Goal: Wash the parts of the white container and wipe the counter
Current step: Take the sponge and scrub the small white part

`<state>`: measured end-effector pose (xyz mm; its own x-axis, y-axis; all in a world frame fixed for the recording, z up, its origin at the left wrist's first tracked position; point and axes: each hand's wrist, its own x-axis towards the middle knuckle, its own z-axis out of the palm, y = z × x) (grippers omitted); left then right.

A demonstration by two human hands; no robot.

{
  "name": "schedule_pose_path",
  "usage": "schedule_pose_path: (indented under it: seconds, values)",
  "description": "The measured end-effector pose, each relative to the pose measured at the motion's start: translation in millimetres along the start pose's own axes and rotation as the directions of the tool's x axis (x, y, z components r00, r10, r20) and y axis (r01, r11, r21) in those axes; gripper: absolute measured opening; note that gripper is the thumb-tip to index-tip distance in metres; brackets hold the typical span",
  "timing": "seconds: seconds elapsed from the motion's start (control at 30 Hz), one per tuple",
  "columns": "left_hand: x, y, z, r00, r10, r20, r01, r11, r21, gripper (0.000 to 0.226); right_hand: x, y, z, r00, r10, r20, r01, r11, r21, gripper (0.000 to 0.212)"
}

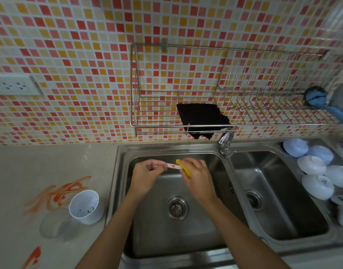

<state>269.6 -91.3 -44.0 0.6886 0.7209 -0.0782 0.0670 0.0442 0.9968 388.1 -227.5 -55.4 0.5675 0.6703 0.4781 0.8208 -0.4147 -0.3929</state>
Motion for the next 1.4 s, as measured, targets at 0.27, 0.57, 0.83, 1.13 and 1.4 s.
schedule_pose_path:
  seconds: [0.27, 0.57, 0.83, 1.13, 1.4]
  values:
    - [-1, 1, 16, 0.990, 0.015, 0.141, -0.015, 1.000, 0.002, 0.019, 5, -17, 0, 0.980, 0.184, 0.073, -0.188, 0.980, 0.064, 0.021]
    - [7, -11, 8, 0.997, -0.049, 0.059, 0.049, 0.999, -0.009, 0.017, 9, -13, -7, 0.914, 0.367, 0.171, -0.401, 0.880, 0.256, 0.036]
    - [10, -10, -4, 0.978, -0.205, 0.029, 0.204, 0.978, 0.040, 0.022, 5, 3, -13, 0.913, 0.406, 0.043, -0.396, 0.853, 0.340, 0.037]
    - [7, -13, 9, 0.997, -0.069, 0.043, 0.056, 0.964, 0.260, 0.028, -4, -18, 11, 0.988, -0.147, 0.039, 0.145, 0.989, 0.041, 0.048]
    - [4, -9, 16, 0.995, -0.064, 0.081, 0.041, 0.967, 0.253, 0.033, -4, -4, 12, 0.977, -0.211, 0.025, 0.212, 0.976, -0.044, 0.048]
